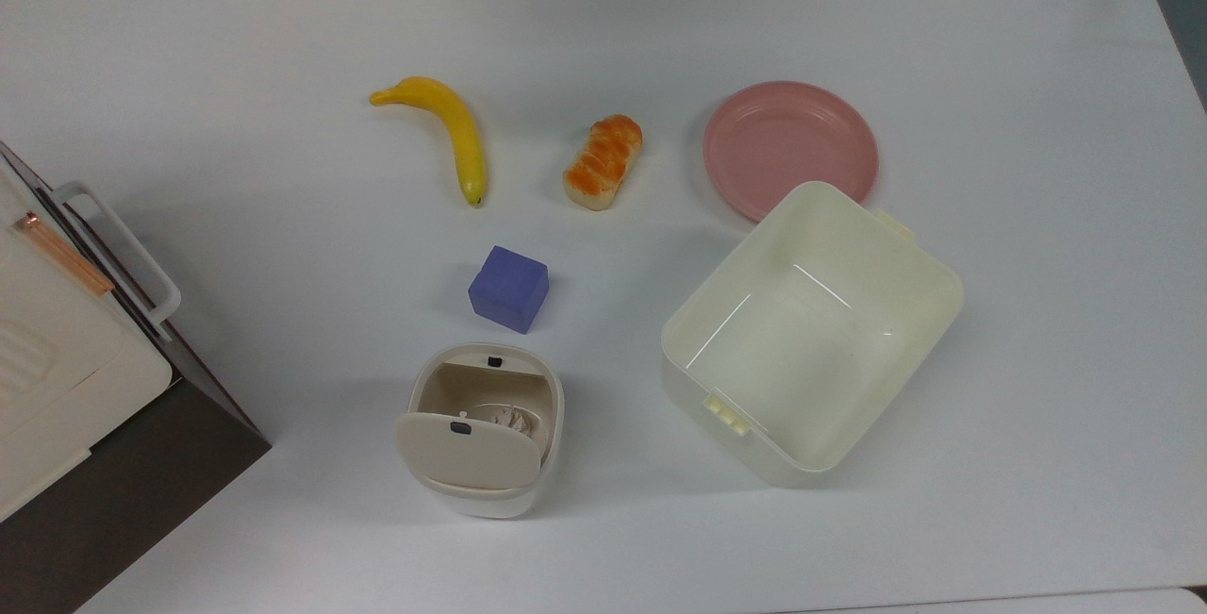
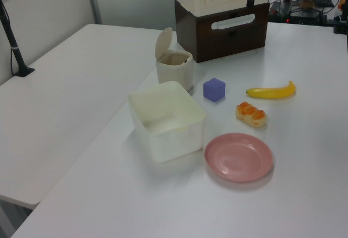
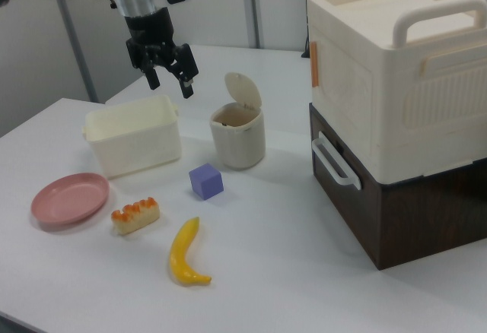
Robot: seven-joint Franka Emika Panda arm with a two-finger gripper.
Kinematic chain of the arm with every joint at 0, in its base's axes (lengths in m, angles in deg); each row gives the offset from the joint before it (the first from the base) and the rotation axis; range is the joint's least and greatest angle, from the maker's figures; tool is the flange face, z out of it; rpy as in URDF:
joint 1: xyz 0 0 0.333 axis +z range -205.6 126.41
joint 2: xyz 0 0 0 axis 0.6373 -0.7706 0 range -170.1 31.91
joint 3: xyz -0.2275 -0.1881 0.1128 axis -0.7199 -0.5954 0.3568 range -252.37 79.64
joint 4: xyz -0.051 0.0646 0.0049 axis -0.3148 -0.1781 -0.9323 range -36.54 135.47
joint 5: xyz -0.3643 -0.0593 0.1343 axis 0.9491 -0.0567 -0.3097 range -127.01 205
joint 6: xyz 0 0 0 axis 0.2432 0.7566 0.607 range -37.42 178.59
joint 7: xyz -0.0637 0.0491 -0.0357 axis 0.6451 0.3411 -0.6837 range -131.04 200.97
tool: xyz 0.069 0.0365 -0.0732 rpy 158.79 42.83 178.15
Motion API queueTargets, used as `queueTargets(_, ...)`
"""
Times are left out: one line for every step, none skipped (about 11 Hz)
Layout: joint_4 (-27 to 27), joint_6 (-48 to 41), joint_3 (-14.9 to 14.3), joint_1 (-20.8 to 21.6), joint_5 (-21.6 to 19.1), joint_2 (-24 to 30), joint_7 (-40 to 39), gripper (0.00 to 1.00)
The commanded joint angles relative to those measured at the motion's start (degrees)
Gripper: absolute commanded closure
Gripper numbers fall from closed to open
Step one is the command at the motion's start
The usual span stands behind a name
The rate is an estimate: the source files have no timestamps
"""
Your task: Close the trash can
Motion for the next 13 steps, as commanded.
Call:
queueTargets(2.04,-0.19,0.12,0.69,0.64,1.49,0.13,0.00)
queueTargets(2.04,-0.28,0.12,0.69,0.64,1.49,0.13,0.00)
queueTargets(2.04,-0.19,0.20,0.69,0.56,1.41,0.04,0.00)
queueTargets(2.04,-0.28,0.20,0.69,0.56,1.49,-0.05,0.00)
queueTargets(2.13,-0.19,0.12,0.69,0.56,1.49,-0.05,0.00)
queueTargets(2.04,-0.28,0.20,0.77,0.56,1.41,-0.05,0.00)
queueTargets(2.13,-0.19,0.20,0.77,0.56,1.49,-0.13,0.00)
queueTargets(2.13,-0.28,0.38,0.69,0.56,1.41,-0.14,0.00)
queueTargets(2.13,-0.28,0.47,0.69,0.56,1.49,-0.92,0.00)
queueTargets(2.13,-0.28,0.47,0.69,0.56,1.49,-1.19,0.00)
queueTargets(2.13,-0.28,0.47,0.69,0.56,1.49,-1.10,0.00)
queueTargets(2.13,-0.28,0.47,0.77,0.56,1.49,-1.19,0.00)
queueTargets(2.13,-0.28,0.47,0.69,0.56,1.41,-1.19,0.00)
